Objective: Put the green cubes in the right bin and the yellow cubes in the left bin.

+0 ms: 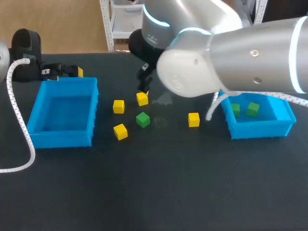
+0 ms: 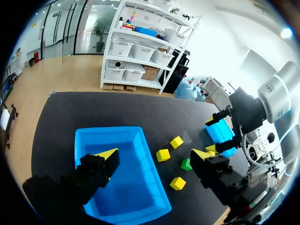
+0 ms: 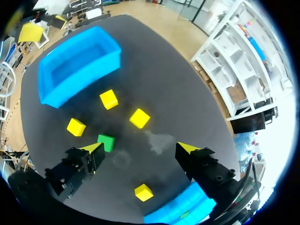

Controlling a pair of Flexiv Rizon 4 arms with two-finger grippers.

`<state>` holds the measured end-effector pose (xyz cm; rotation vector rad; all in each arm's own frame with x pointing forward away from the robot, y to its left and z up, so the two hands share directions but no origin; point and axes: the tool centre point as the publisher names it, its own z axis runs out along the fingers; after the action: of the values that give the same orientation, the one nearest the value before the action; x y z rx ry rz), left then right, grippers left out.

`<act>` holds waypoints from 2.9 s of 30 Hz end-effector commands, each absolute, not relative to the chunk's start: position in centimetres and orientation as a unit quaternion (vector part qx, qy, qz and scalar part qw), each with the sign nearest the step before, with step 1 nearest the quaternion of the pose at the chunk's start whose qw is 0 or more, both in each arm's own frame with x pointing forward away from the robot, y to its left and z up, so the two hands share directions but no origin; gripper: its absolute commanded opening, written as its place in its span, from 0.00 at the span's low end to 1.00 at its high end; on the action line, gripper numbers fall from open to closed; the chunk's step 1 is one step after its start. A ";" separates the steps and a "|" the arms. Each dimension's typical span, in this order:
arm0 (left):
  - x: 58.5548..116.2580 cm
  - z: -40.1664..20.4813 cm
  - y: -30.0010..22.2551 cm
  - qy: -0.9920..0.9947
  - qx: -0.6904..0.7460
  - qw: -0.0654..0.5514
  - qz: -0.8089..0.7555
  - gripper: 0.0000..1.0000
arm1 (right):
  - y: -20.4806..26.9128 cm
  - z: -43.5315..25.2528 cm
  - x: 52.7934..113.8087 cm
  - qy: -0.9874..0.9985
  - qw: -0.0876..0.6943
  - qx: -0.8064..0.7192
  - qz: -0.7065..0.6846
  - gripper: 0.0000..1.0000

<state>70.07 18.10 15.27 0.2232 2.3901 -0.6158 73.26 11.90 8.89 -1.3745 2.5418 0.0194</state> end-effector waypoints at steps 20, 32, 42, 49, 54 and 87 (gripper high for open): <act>70.0 15.1 18.3 0.910 0.087 0.328 -0.239 1.00 | 13.5 4.5 68.8 0.865 0.041 -0.499 0.023 1.00; 70.0 15.1 18.3 0.910 0.087 0.328 -0.239 1.00 | 14.7 2.9 67.9 0.894 0.028 -0.446 0.026 1.00; 70.0 15.1 18.3 0.910 0.087 0.328 -0.239 1.00 | 14.6 0.5 67.5 0.919 0.020 -0.394 0.027 1.00; 70.0 15.1 18.3 0.910 0.087 0.328 -0.239 1.00 | 14.4 -0.5 67.9 0.929 0.023 -0.368 0.028 1.00; 70.0 15.1 18.3 0.910 0.087 0.328 -0.239 1.00 | 14.6 -1.0 68.2 0.931 0.026 -0.363 0.020 1.00; 70.0 15.1 18.3 0.910 0.087 0.328 -0.239 1.00 | 12.6 4.2 71.1 0.937 0.078 -0.340 0.002 0.00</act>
<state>70.07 18.10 15.27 0.2232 2.3902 -0.6158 71.73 13.64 3.02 -1.0299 2.8236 -0.0023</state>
